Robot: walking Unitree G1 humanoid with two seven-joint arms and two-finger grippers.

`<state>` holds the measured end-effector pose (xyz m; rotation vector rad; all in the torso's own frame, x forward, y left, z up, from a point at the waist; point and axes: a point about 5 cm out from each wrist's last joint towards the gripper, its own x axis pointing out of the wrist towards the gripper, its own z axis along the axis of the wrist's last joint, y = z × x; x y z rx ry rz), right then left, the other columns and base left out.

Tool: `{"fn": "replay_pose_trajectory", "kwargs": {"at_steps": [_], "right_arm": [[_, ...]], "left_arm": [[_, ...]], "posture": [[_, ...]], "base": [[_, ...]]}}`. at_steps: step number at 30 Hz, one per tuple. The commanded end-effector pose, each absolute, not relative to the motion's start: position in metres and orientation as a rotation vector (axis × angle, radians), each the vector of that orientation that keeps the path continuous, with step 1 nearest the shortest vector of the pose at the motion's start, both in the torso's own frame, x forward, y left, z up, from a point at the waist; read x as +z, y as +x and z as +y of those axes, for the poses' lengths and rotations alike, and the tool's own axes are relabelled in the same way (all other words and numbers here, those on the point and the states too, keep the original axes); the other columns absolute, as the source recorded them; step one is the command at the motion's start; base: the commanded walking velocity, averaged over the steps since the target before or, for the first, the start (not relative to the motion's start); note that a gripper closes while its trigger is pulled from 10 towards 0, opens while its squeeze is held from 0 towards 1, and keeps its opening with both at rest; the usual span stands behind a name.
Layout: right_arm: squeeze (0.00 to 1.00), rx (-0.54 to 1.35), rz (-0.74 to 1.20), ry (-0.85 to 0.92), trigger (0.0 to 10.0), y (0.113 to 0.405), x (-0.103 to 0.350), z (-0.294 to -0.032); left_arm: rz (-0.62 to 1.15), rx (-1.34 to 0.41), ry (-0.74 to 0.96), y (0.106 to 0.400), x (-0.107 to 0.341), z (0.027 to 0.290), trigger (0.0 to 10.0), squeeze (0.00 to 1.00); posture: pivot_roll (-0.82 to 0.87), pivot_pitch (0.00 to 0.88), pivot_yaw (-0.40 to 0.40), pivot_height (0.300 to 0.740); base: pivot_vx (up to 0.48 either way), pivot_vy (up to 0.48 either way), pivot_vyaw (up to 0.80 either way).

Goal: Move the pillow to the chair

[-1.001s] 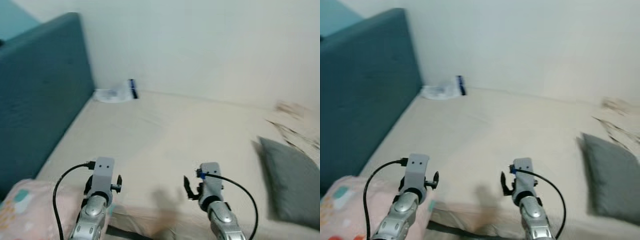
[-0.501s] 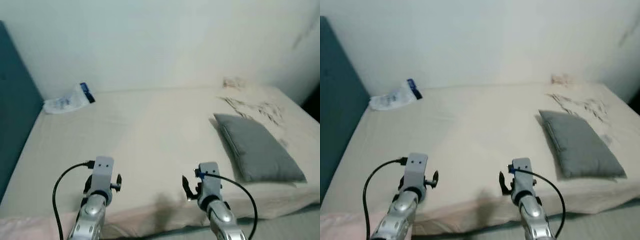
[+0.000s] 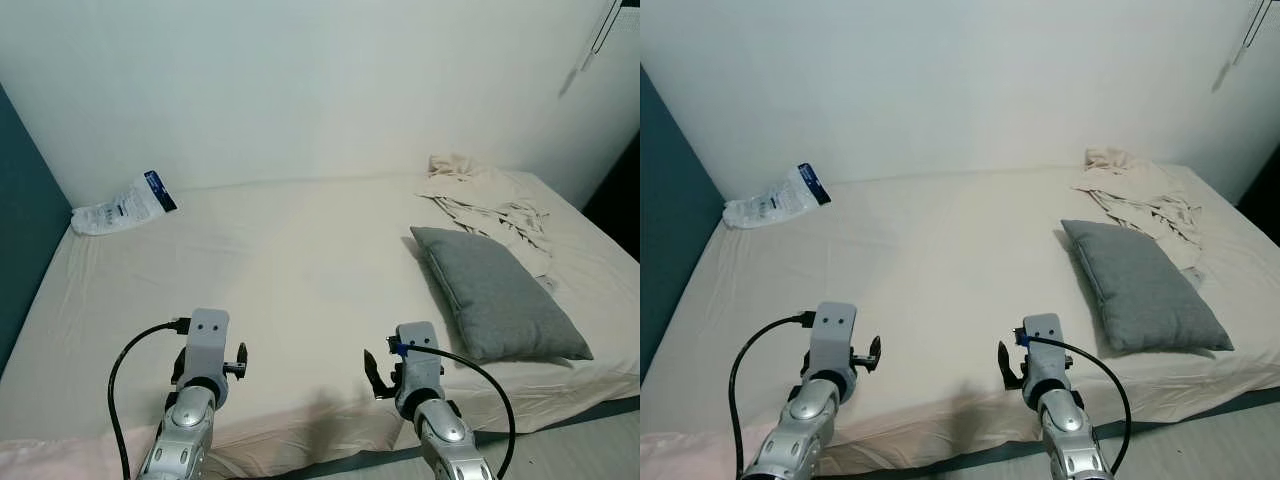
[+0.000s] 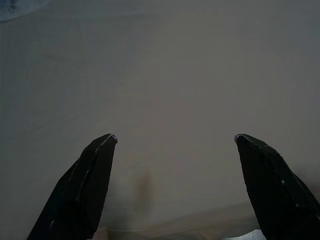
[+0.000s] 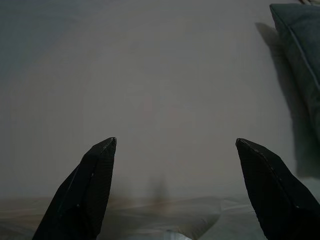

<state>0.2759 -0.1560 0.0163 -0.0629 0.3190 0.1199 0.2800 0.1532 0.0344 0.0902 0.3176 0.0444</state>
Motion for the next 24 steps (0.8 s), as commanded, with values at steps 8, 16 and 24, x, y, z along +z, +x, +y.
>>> {"fn": "replay_pose_trajectory", "kwargs": {"at_steps": [8,16,24], "right_arm": [[0.00,0.119,0.335,-0.053,10.0,0.2721,0.0119,-0.1548],[0.00,0.125,0.335,-0.048,10.0,0.2709,0.0115,-0.1525],[0.00,0.127,0.334,-0.048,10.0,0.2714,0.0119,-0.1522]], "left_arm": [[0.322,0.016,0.129,0.2767,0.0333,0.1504,10.0,0.00],[0.324,0.030,0.127,0.2752,0.0338,0.1538,10.0,0.00],[0.324,0.033,0.125,0.2752,0.0339,0.1541,10.0,0.00]], "posture": [[0.02,0.093,-0.006,0.740],[0.03,0.096,-0.008,0.740],[0.03,0.102,-0.007,0.740]], "base": [[0.000,-0.413,0.00],[0.000,-0.469,0.00],[0.000,-0.472,0.00]]}}
